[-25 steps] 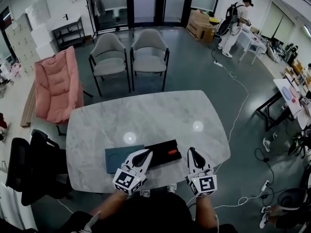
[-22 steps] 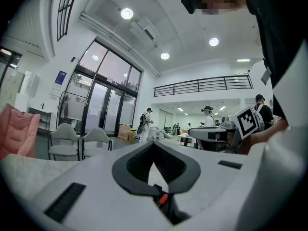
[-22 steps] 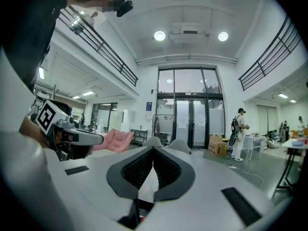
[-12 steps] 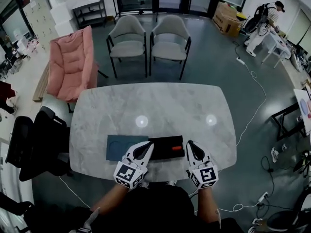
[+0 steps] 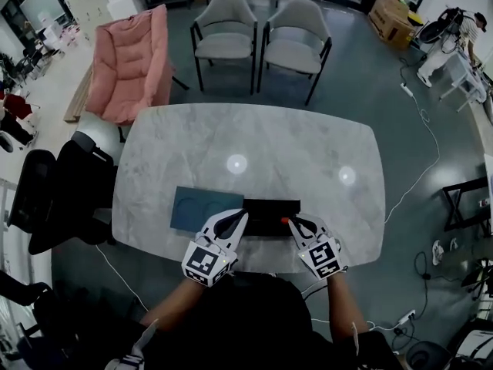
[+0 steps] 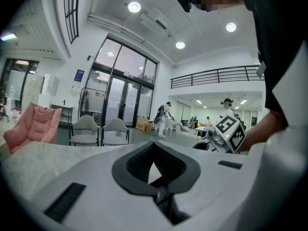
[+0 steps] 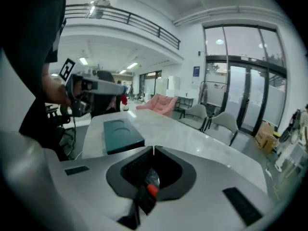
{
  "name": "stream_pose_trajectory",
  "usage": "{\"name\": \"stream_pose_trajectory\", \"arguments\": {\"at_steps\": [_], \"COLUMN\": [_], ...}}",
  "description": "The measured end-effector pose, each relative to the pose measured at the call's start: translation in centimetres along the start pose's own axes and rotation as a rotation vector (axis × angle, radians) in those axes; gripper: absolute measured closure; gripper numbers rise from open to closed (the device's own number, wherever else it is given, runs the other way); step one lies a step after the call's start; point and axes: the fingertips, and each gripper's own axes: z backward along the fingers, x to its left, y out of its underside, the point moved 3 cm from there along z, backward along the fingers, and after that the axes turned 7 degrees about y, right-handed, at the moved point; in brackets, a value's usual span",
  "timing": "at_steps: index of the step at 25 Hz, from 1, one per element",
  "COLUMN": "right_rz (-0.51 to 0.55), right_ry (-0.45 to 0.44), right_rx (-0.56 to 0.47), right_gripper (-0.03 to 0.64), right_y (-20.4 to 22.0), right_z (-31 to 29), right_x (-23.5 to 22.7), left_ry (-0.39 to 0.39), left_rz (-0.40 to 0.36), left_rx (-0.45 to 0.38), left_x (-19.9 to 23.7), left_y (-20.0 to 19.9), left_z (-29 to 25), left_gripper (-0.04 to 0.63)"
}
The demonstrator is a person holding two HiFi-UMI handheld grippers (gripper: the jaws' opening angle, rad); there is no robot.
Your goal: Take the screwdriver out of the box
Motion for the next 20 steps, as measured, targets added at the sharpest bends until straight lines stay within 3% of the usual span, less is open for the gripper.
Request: {"name": "stream_pose_trajectory", "arguments": {"at_steps": [4,8,13,17,20], "right_rz": [0.179,0.355,0.645,0.735,0.763], "right_ry": [-0.083,-0.153,-0.209,-0.317,-0.345], "right_rx": [0.155,0.283,0.429,0.564,0.637], "right_gripper": [0.583,0.500,0.488,0.472,0.467], "right_y": [3.2,5.9,8.6,10.9,12.4], "right_z": [-1.9,-3.6,-6.3,-7.9,-9.0], "right_x": [1.2,1.9,2.5,3.2,3.1], "left_ry": [-0.030,-0.061,-0.103,-0.137,-0.161], "left_rz": [0.013,0.031,0.049,0.061,0.057], "left_rx": [0.005,0.009,0.013,0.002,-0.014], "left_x": [0.4,0.8,1.7,2.2,2.7], "left_y": [0.7,1.3,2.2,2.5,2.2], "left_z": [0.3,0.9,1.8,2.5,3.1], "left_gripper": [0.591,0.591,0.591,0.591,0.591]}}
